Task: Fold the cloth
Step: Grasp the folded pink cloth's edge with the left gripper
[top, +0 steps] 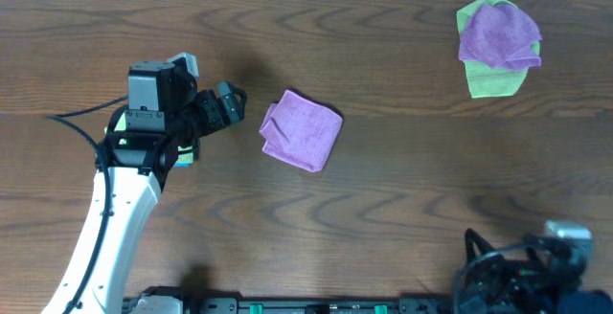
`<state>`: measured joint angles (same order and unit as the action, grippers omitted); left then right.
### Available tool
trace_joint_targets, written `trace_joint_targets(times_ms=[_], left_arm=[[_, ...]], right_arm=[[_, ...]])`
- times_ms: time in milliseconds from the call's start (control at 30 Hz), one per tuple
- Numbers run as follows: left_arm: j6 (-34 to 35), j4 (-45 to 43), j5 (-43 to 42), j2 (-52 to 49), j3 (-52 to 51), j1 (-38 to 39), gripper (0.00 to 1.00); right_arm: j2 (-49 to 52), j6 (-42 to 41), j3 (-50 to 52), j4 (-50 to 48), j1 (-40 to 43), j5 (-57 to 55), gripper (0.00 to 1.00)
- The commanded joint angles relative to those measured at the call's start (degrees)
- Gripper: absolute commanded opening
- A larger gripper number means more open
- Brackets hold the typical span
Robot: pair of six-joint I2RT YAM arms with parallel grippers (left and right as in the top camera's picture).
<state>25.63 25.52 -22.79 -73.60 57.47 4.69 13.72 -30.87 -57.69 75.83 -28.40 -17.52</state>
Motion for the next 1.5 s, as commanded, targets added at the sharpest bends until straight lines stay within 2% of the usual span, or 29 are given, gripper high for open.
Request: trace_joint_targets(times_ms=[0,333,467,633,733,800,900,1000,1067,1200,1333,1467], left_arm=[[-0.33,-0.15,-1.27,1.60,1.20,-0.17,0.95],[-0.31,-2.82,-2.60,1.88,1.20,-0.17,0.95],[0.15,-4.59,-5.81,1.88,1.20,-0.17,0.95],[4.11,-3.65,-5.95,1.88,1.20,0.76,0.95],[7.78,-2.62,-1.40,1.88,1.20,3.78,0.96],[12.46,-1.84,4.59,1.88,1.20,7.39,0.95],[23.89,0.66,13.22,1.88,1.20,12.31,0.95],[34.16,4.55,17.07,1.46,1.16,15.58,0.95],[37.62,7.69,16.76,0.55,1.03,15.96,0.95],[38.75,9.84,11.06,-1.18,-2.43,14.40,0.95],[38.73,4.57,4.63,-1.22,-10.34,11.72,0.95],[38.66,-8.00,0.11,-1.22,-19.89,10.84,0.95]], right_arm=[[-2.38,-6.01,0.02,0.22,0.37,-5.42,0.99],[-2.95,-8.09,1.29,-3.89,0.37,-18.25,0.99],[-2.95,-8.07,1.29,-4.02,0.37,-18.69,0.99],[-2.95,-8.07,1.29,-3.91,0.37,-18.67,0.99],[-2.95,-8.07,1.29,-3.15,0.37,-18.67,0.99],[-2.95,-8.07,1.29,-2.54,0.37,-18.67,0.99],[-2.95,-8.07,1.29,-2.54,0.37,-18.67,0.99],[-2.95,-8.07,1.29,-2.54,0.37,-18.67,0.99],[-2.95,-8.07,1.29,-2.54,0.37,-18.67,0.99],[-2.95,-8.07,1.29,-2.54,0.37,-18.67,0.99],[-2.95,-8.07,1.29,-2.54,0.37,-18.67,0.99],[-2.95,-8.07,1.29,-2.54,0.37,-18.67,0.99]])
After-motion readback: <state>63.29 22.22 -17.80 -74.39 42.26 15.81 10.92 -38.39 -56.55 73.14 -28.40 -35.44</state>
